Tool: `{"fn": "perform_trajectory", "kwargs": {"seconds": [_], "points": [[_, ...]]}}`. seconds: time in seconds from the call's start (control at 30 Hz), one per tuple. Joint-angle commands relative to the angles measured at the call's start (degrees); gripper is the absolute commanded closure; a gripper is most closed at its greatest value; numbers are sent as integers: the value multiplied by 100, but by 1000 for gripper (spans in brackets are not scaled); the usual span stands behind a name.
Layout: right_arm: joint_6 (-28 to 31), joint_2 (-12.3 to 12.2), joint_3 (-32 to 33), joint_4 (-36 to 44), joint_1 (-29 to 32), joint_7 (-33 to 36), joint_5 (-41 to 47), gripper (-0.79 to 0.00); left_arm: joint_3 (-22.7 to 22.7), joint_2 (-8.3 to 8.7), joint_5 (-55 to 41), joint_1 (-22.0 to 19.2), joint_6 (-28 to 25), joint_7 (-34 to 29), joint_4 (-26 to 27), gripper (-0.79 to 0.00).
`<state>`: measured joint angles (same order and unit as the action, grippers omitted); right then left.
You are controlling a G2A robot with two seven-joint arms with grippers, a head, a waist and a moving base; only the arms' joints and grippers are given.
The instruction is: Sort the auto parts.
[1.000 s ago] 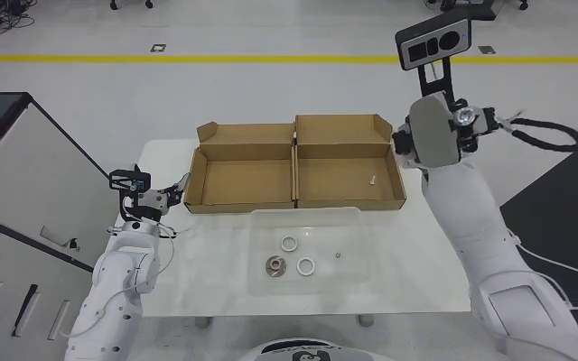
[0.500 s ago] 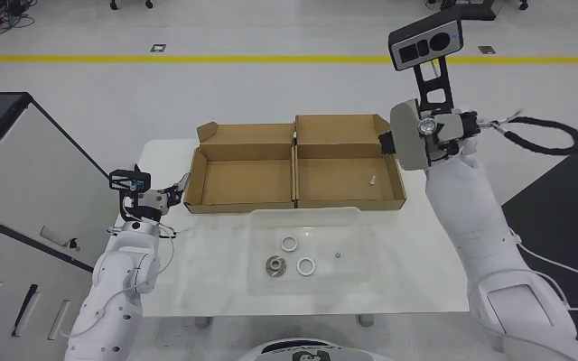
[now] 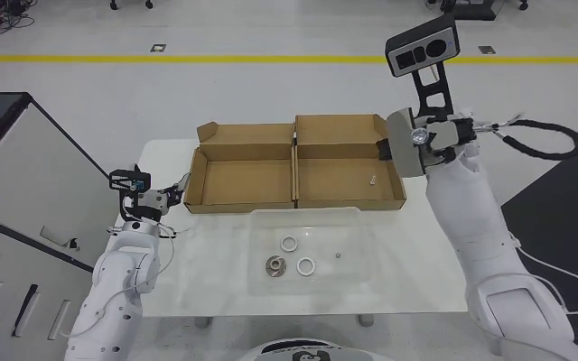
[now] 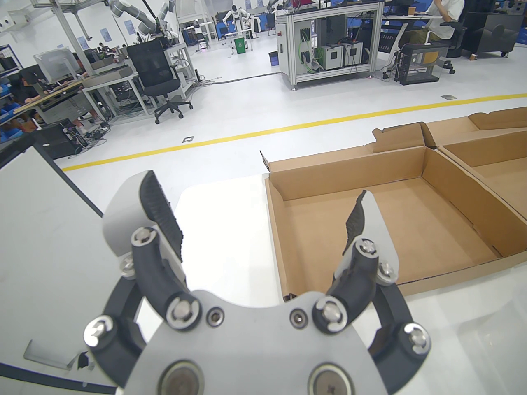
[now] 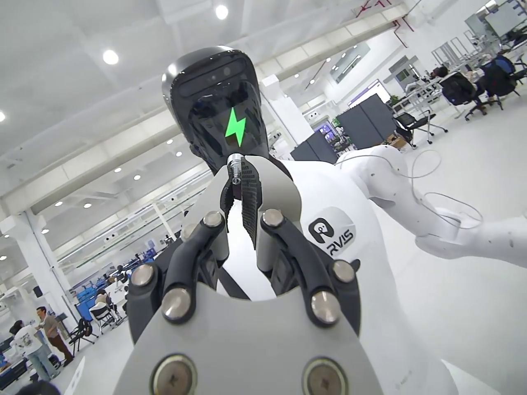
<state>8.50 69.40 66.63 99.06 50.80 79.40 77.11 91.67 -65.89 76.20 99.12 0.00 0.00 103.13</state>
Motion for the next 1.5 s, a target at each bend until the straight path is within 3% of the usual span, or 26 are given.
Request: {"fn": "perform_trajectory", "kwargs": {"seconds": [0.0,0.93,1.07,1.23,1.47], "points": [[2,17,19,-10,24,0,150,0,0,0,0,0,0,0,0,-785],[-71,65,69,-12,53,106,270,0,0,0,0,0,0,0,0,-785],[-416,-23,361,-67,122,-252,-611,0,0,0,0,0,0,0,0,-785],[-994,-245,1210,-242,294,-205,-1938,0,0,0,0,0,0,0,0,-785],[-1275,-517,2070,-407,438,-144,-3850,0,0,0,0,0,0,0,0,-785]]}}
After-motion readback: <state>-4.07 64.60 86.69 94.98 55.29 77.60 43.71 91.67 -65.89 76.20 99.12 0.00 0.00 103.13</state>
